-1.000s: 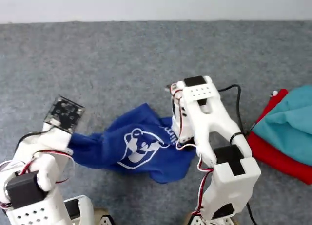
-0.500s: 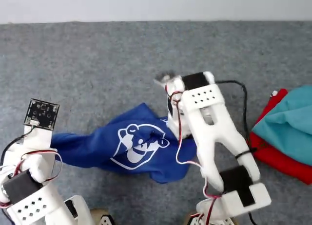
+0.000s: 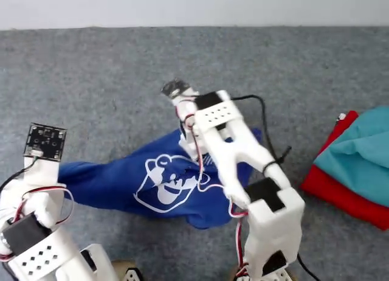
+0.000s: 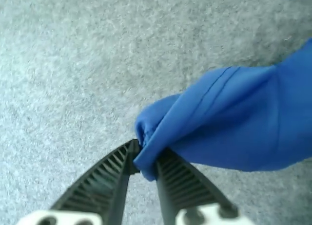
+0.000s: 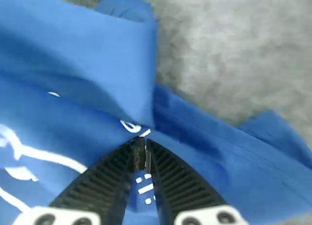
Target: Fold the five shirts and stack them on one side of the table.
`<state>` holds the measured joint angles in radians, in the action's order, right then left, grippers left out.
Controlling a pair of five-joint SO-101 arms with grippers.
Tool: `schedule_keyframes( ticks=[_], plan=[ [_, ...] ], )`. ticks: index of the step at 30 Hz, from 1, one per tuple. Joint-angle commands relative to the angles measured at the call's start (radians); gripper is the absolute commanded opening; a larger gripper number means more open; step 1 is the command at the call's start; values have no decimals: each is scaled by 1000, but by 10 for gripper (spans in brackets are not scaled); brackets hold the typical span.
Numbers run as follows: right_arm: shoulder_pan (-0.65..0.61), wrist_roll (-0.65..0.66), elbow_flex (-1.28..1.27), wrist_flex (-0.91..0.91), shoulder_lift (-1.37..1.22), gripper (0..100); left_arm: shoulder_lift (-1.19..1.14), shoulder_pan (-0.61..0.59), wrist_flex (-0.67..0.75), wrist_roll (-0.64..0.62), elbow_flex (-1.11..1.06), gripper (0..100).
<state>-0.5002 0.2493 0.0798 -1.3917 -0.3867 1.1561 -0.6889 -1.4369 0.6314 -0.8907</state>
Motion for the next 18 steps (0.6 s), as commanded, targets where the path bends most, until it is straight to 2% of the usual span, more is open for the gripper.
schedule_keyframes(
  ticks=[1, 8, 11, 14, 18],
  plan=[
    [-44, 6, 55, -130, -4, 10, 8, -34, 18, -6, 4, 15],
    [-186, 8, 48, -401, -12, 10, 9, -78, 49, -44, 8, 15],
    [-245, 12, 18, -403, 7, 10, 9, -126, 100, -112, 10, 15],
    [-280, 12, 31, -400, 35, 10, 9, -155, 127, -127, 10, 15],
    [-257, 12, 135, -398, 87, 10, 9, -166, 132, -127, 10, 15]
  ],
)
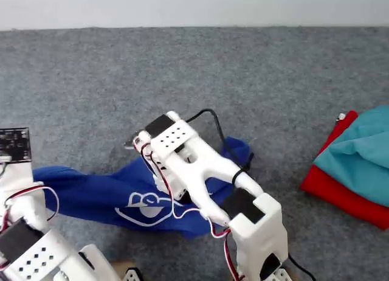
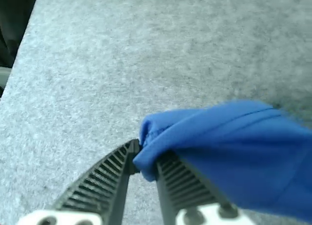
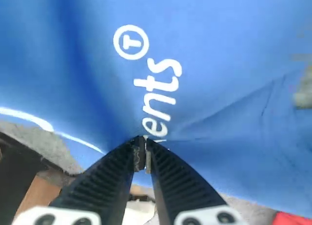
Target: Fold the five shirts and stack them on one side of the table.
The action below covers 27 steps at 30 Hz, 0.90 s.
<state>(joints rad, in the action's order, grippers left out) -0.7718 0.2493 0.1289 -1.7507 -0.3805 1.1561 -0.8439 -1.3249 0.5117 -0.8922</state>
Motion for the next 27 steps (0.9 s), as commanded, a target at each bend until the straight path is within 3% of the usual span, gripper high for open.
schedule_keyframes(
  ticks=[1, 10, 15, 27],
  plan=[
    [30, 11, 124, -36, 87, 10, 9, -11, 20, -8, 10, 15],
    [214, 6, 411, 145, -56, 54, 9, -5, 21, -9, 4, 15],
    [196, 5, 520, 153, -220, 237, 9, -5, 21, -9, 4, 15],
    [133, 5, 818, 154, -493, 249, 9, -5, 17, -9, 4, 15]
  ],
)
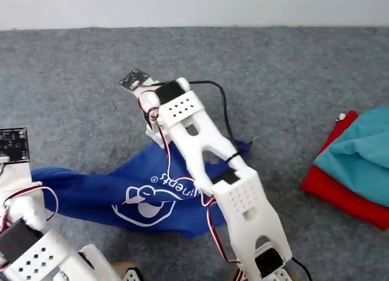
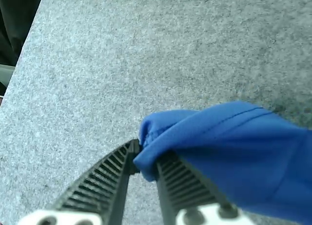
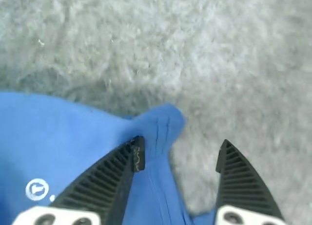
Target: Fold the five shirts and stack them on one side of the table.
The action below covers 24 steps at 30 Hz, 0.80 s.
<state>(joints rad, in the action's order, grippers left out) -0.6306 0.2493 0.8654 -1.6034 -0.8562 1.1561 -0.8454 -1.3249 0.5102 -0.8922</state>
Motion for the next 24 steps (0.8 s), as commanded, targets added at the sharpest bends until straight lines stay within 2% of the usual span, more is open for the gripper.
schedule_keyframes(
  ticks=[1, 10, 15, 17, 24],
  plan=[
    [-10, 3, 100, 7, -38, 249, 9, -3, 15, -8, 4, 15],
    [-97, 12, 161, 4, -157, 226, 9, -5, 14, -8, -39, 15],
    [-94, 14, 161, 5, -154, 0, 9, -2, 14, -8, -39, 15],
    [-77, 14, 166, -24, -150, 29, 9, -2, 14, -8, -39, 15],
    [-16, 14, 382, -193, -124, 9, 9, 0, 21, -8, -27, 16]
  ],
)
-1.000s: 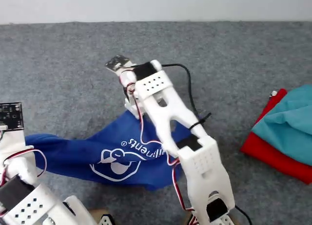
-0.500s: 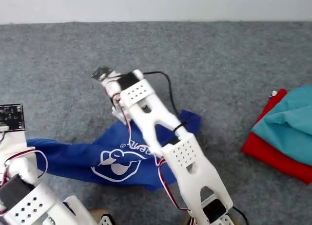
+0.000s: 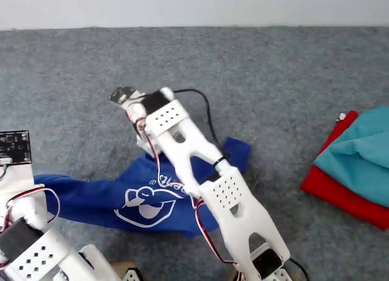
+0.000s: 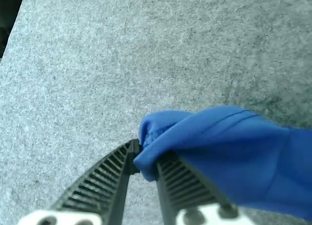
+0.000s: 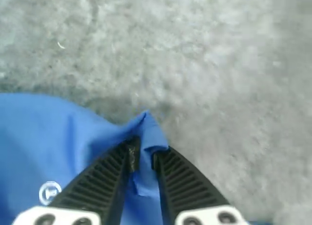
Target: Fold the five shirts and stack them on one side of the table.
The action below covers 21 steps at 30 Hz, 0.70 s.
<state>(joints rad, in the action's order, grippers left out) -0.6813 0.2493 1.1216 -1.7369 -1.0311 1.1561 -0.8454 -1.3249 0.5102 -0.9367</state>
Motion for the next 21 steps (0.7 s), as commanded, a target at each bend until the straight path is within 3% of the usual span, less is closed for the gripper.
schedule_keyframes(
  ticks=[1, 6, 12, 21],
  plan=[
    [50, 20, 166, -62, 59, 9, 9, 0, 21, -8, 28, 16],
    [105, 129, 318, -58, 142, 9, 9, 57, 20, -63, 145, 16],
    [174, 186, 462, -58, 317, 9, 5, 281, 58, -87, 369, 16],
    [335, 301, 560, -41, 677, 9, 0, 321, 554, -87, 510, 16]
  ],
)
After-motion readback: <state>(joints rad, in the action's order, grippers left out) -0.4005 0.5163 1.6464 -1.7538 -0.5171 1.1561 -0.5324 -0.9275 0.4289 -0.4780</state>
